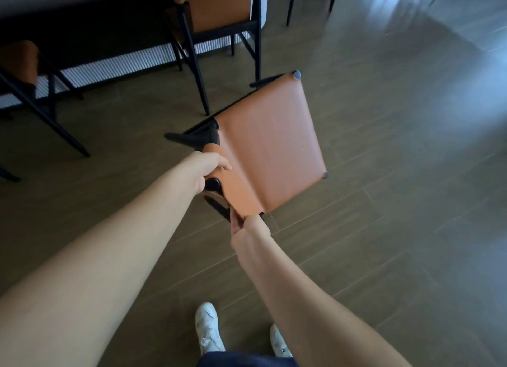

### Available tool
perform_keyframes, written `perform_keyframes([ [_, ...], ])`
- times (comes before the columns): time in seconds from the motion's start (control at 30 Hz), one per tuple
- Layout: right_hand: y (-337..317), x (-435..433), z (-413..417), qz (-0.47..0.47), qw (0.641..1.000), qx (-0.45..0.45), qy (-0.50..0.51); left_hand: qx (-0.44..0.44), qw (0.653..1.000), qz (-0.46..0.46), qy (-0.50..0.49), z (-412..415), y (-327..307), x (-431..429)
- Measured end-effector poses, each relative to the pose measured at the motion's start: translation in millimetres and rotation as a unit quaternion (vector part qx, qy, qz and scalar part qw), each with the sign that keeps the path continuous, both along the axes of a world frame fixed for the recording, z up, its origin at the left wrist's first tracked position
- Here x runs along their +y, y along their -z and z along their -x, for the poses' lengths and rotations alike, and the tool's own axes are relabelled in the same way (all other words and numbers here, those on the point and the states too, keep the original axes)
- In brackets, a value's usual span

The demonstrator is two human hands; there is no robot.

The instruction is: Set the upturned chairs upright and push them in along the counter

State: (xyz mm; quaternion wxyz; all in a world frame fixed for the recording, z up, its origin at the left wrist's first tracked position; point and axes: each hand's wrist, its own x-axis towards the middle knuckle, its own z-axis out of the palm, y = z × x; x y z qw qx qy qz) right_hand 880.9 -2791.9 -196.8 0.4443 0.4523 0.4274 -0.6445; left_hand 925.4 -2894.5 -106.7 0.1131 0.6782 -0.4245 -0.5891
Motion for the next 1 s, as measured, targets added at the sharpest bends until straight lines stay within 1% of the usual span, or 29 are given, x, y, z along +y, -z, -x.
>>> perform_keyframes([
  [0.03, -3.7, -8.1, -4.7, 0.04, 0.999, 0.031, 0.013, 0.01, 1.0, 0.006, 0.001, -3.5, -4.6, -8.9],
  [0.07, -8.4, -14.4, -7.3, 0.05, 0.997, 0.055, -0.014, 0.015, 1.0, 0.013, 0.01, -7.4, -7.7, -18.0],
  [0.1, -9.1, -22.4, -11.9, 0.059, 0.996, 0.071, -0.004, 0.01, 0.999, 0.029, 0.024, -11.6, -9.3, -26.6],
  [0.13, -15.1, -34.0, -18.8, 0.071, 0.995, 0.061, 0.036, -0.003, 0.998, 0.049, 0.05, -14.1, -10.2, -35.0],
  [0.17, -23.2, -48.5, -19.9, 0.044, 0.997, 0.055, 0.04, -0.024, 0.993, 0.078, 0.081, -15.9, -12.3, -42.0],
  [0.2, -24.4, -63.9, -19.7, -0.014, 0.996, -0.012, 0.084, -0.051, 0.986, 0.115, 0.111, -18.0, -15.1, -47.6],
  [0.23, -33.2, -80.3, -22.5, -0.057, 0.996, -0.029, 0.065, -0.077, 0.977, 0.15, 0.13, -21.3, -18.2, -54.3],
  [0.27, -42.1, -88.4, -27.9, -0.074, 0.995, -0.036, 0.052, -0.099, 0.969, 0.173, 0.145, -24.4, -20.0, -61.4],
  [0.3, -51.0, -96.1, -34.1, -0.059, 0.997, -0.023, 0.053, -0.111, 0.964, 0.182, 0.158, -27.2, -21.3, -70.5],
  [0.4, -56.0, -114.4, -43.7, -0.008, 0.997, 0.073, 0.035, -0.095, 0.965, 0.165, 0.178, -34.2, -27.0, -96.6],
  [0.43, -60.9, -118.7, -48.8, 0.023, 0.996, 0.075, 0.049, -0.079, 0.969, 0.155, 0.174, -35.1, -28.6, -106.1],
  [0.47, -64.6, -121.7, -50.9, 0.031, 0.996, 0.063, 0.054, -0.063, 0.972, 0.156, 0.163, -35.8, -30.6, -114.3],
  [0.57, -77.6, -117.1, -62.1, 0.054, 0.996, 0.07, -0.018, -0.037, 0.978, 0.164, 0.122, -41.7, -38.1, -144.1],
  [0.6, -76.4, -110.9, -64.6, 0.062, 0.996, 0.057, -0.021, -0.035, 0.979, 0.161, 0.123, -43.6, -40.3, -155.0],
  [0.67, -67.9, -110.2, -62.7, 0.069, 0.997, 0.023, 0.009, -0.032, 0.979, 0.156, 0.129, -46.0, -41.7, -178.1],
  [0.9, -35.0, -147.6, -64.3, 0.06, 0.995, 0.003, 0.081, -0.014, 0.979, 0.123, 0.164, -54.6, -46.4, -226.8],
  [1.0, -24.1, -160.5, -62.2, 0.042, 0.992, 0.016, 0.118, -0.017, 0.976, 0.106, 0.188, -58.3, -51.6, -242.8],
])
